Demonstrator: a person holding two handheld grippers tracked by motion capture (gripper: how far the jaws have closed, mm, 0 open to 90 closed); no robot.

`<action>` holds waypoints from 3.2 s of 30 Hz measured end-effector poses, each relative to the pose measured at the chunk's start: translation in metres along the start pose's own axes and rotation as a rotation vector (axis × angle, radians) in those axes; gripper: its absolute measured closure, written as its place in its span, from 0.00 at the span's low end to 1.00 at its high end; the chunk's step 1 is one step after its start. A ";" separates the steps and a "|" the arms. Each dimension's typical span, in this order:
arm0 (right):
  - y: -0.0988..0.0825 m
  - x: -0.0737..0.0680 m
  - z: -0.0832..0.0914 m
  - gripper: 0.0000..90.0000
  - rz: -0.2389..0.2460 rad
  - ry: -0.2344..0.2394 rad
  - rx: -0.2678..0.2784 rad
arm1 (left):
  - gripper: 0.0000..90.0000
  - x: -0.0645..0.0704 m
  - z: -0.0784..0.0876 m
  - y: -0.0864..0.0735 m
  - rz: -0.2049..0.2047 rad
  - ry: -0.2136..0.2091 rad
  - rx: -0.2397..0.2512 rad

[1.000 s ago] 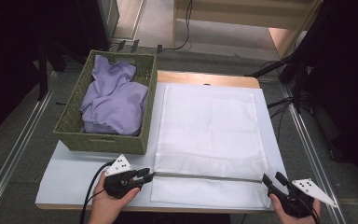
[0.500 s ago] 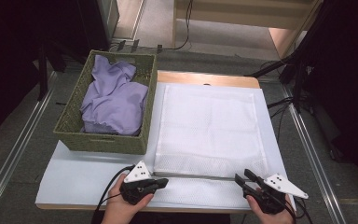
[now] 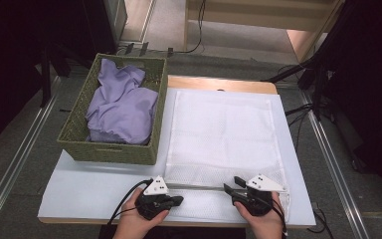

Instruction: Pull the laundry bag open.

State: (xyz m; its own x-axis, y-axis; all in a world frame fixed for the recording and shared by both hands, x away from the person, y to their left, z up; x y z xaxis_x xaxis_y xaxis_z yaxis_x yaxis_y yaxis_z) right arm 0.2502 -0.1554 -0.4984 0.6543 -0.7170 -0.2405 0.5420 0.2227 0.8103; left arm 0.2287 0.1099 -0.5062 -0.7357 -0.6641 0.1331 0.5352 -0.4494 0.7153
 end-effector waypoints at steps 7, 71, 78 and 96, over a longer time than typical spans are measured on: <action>-0.003 -0.006 -0.023 0.76 0.054 -0.003 -0.102 | 1.00 0.000 0.000 0.000 -0.001 -0.003 0.001; -0.003 0.022 -0.014 0.48 0.053 -0.117 -0.100 | 1.00 -0.004 -0.001 0.000 0.032 -0.045 -0.011; 0.000 0.022 -0.018 0.56 0.039 -0.128 -0.113 | 1.00 -0.005 -0.001 0.000 0.036 -0.049 -0.010; 0.005 0.016 -0.011 0.92 -0.003 -0.069 -0.019 | 1.00 -0.007 -0.001 0.000 0.052 -0.065 -0.019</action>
State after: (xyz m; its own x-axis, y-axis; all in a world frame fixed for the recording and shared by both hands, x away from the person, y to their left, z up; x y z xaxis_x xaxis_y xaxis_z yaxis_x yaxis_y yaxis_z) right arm 0.2690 -0.1582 -0.5045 0.6147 -0.7617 -0.2050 0.5542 0.2322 0.7993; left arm 0.2342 0.1133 -0.5080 -0.7316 -0.6471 0.2145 0.5808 -0.4269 0.6931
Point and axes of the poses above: each handheld gripper's, and its own axes: z roughly backward along the jaws, y roughly out of its top, x roughly to its right, the point moved 4 cm from there along -z, roughly forward along the jaws, and after that the axes turned 10 degrees about y, right-handed, at the moved point
